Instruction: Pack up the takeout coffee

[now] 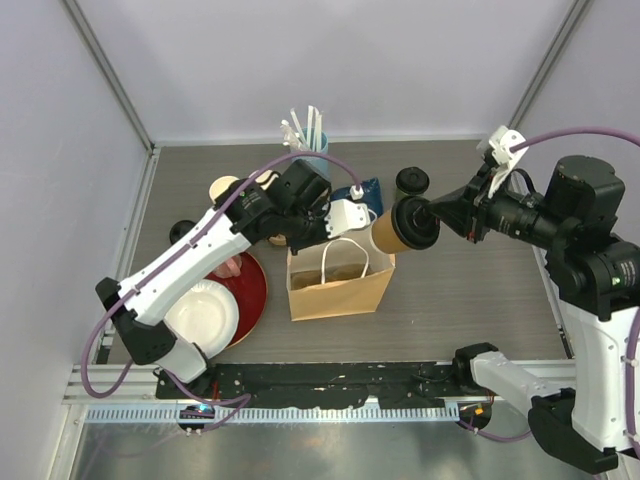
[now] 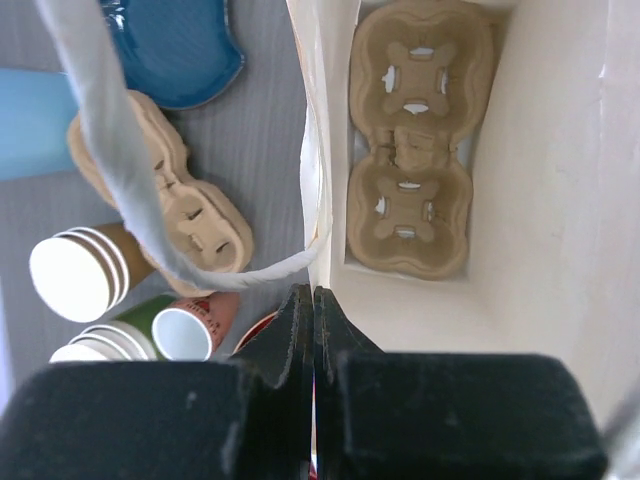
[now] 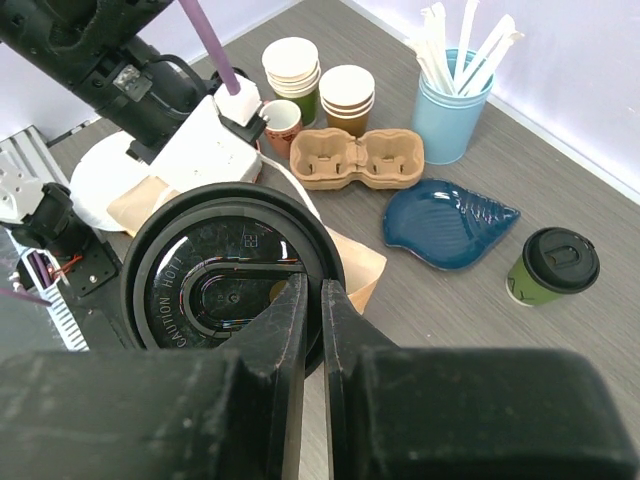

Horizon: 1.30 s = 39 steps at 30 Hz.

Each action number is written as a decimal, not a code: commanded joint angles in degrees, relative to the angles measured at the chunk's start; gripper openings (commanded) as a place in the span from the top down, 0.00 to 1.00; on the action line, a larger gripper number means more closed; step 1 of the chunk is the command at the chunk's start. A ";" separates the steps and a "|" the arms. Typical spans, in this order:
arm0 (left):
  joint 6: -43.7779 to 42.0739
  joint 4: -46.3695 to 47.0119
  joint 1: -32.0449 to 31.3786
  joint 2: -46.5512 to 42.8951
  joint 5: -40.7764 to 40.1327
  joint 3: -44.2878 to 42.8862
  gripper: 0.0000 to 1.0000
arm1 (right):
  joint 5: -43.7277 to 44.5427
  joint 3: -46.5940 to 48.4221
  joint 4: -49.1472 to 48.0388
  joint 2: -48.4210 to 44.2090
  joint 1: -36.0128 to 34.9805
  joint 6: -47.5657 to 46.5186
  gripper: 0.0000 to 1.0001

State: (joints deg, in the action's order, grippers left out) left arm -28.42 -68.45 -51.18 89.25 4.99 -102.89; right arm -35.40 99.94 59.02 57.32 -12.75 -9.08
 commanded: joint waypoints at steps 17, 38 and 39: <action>-1.45 19.56 -16.04 -14.18 -30.64 17.51 1.00 | -1.08 -12.22 -4.79 -12.32 -1.48 -3.49 0.99; 1.35 24.67 -25.29 -20.69 -40.32 25.02 1.00 | -6.00 -19.42 -5.15 -19.35 -3.07 -8.06 0.99; 1.53 25.81 -25.63 -21.39 -40.50 25.89 1.00 | -6.35 -20.30 -5.76 -19.61 -2.98 -7.27 0.99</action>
State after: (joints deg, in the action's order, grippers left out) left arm -28.45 -45.98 -75.85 70.76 -33.34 -77.45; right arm -40.27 81.21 55.72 38.76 -15.42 -16.62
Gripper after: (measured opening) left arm 0.011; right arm 0.135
